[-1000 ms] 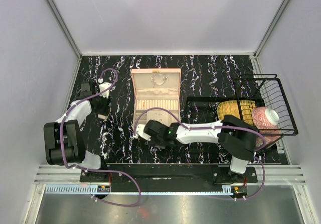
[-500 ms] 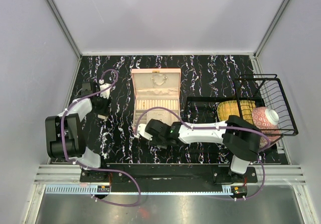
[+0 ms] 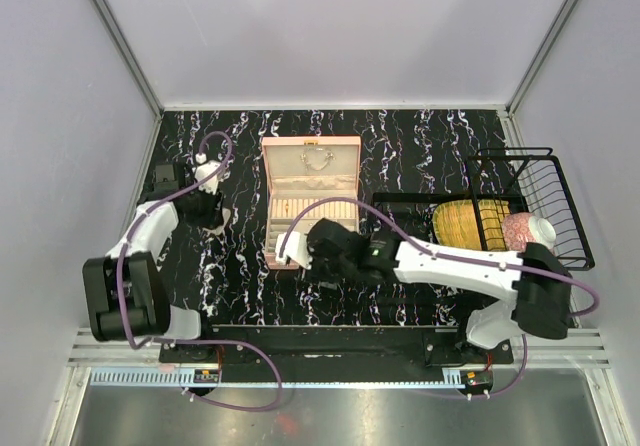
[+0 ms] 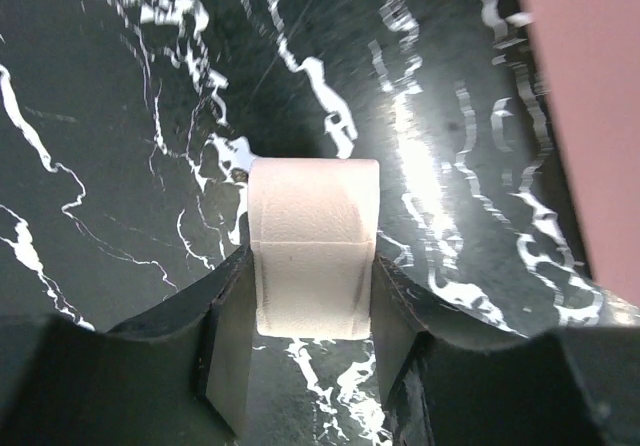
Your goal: Organize the mixed jewelry
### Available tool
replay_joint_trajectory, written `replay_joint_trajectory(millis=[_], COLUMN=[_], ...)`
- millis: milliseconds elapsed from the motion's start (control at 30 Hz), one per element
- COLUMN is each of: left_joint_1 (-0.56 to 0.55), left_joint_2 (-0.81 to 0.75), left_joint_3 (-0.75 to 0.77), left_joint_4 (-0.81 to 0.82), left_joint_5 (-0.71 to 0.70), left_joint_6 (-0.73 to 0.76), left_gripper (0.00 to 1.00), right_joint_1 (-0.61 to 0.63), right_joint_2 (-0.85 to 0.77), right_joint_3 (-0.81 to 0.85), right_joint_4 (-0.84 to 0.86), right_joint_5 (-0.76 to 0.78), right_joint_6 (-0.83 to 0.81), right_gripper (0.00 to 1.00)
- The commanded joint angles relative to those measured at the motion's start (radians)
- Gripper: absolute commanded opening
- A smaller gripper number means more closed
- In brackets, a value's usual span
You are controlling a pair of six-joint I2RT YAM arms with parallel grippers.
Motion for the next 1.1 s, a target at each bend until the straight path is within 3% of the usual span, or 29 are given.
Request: replay_joint_trajectory(millis=[0,233,367,500,633,733,900,1067], left_joint_1=[0.006,-0.010,-0.076,-0.186,-0.272,-0.335,-0.519,-0.631], left_joint_2=[-0.166,-0.293,-0.295,-0.301,-0.306,-0.277,-0.192,-0.115], left_joint_3=[0.048,0.200,0.275,0.309,0.285,0.291,0.364,0.397], left_joint_4=[-0.079,-0.306,-0.387,-0.351,-0.187,-0.108,-0.110,-0.067], left_joint_5=[0.223,0.548,0.697,0.763,0.783,0.756,0.445,0.174], left_joint_6=[0.010,0.064,0.049,-0.049,-0.209,-0.276,-0.409,-0.522], left_gripper=[0.00,0.00,0.00,0.00,0.00,0.00,0.00,0.00], right_joint_1=[-0.079,-0.342,-0.392,-0.438,-0.467,-0.478,-0.551,-0.689], right_joint_2=[-0.106,-0.164,-0.187,-0.193,-0.193,-0.196,-0.213,-0.235], right_joint_3=[0.061,0.172,0.175,0.187,0.202,0.201,0.228,0.253], right_joint_4=[-0.010,-0.064,-0.065,-0.047,-0.024,-0.029,-0.050,-0.049], right_joint_5=[-0.040,-0.387,-0.508,-0.642,-0.713,-0.689,-0.536,-0.393], right_joint_6=[-0.052,0.019,0.056,0.115,0.154,0.137,0.113,0.114], right_gripper=[0.56,0.59,0.59,0.60,0.63,0.63,0.62,0.63])
